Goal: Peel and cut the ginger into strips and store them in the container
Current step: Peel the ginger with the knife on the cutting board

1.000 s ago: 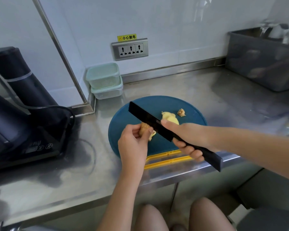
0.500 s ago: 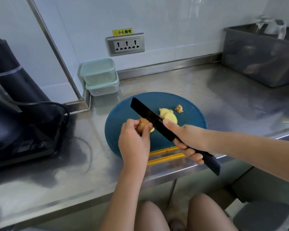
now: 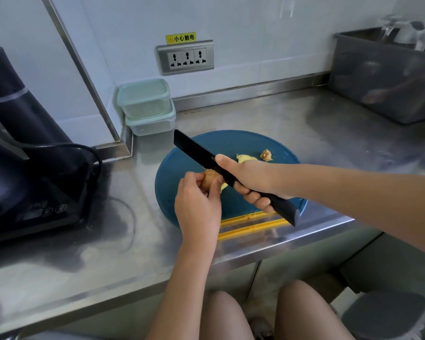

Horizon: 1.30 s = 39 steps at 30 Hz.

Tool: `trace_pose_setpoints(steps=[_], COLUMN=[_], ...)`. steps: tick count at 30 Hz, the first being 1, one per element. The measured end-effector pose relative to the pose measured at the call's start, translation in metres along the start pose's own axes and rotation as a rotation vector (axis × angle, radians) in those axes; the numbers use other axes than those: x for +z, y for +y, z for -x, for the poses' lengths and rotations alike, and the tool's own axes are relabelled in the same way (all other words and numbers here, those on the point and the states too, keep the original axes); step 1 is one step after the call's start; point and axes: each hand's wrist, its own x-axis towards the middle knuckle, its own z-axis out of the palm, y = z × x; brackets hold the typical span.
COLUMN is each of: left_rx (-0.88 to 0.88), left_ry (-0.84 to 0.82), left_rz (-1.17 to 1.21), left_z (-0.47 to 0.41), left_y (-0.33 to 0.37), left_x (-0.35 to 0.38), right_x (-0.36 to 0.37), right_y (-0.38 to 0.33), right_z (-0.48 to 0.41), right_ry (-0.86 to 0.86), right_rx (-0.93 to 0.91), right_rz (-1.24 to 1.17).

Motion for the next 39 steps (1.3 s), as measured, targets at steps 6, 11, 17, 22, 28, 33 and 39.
trace_pose_setpoints(steps=[6, 11, 17, 22, 28, 33, 39], left_rx=[-0.014, 0.004, 0.038, 0.051, 0.051, 0.044, 0.041], left_ry=[-0.019, 0.000, 0.005, 0.013, 0.008, 0.004, 0.006], left_rz=[0.047, 0.037, -0.020, -0.063, -0.049, -0.068, -0.017], left_z=[0.003, 0.005, 0.004, 0.004, 0.005, 0.004, 0.005], left_y=[-0.001, 0.002, 0.002, 0.003, 0.002, 0.002, 0.001], left_x=[-0.003, -0.003, -0.001, 0.001, 0.000, -0.001, -0.002], right_x=[0.007, 0.000, 0.001, 0.000, 0.001, -0.001, 0.004], right_y=[0.006, 0.048, 0.059, 0.057, 0.035, 0.024, -0.004], right_z=[0.005, 0.017, 0.017, 0.018, 0.015, 0.013, 0.006], right_ry=[0.021, -0.051, -0.072, -0.073, -0.015, -0.017, 0.023], right_rx=[-0.001, 0.060, 0.090, 0.094, 0.107, 0.110, 0.065], right_rz=[-0.044, -0.048, -0.059, -0.075, -0.016, -0.017, 0.033])
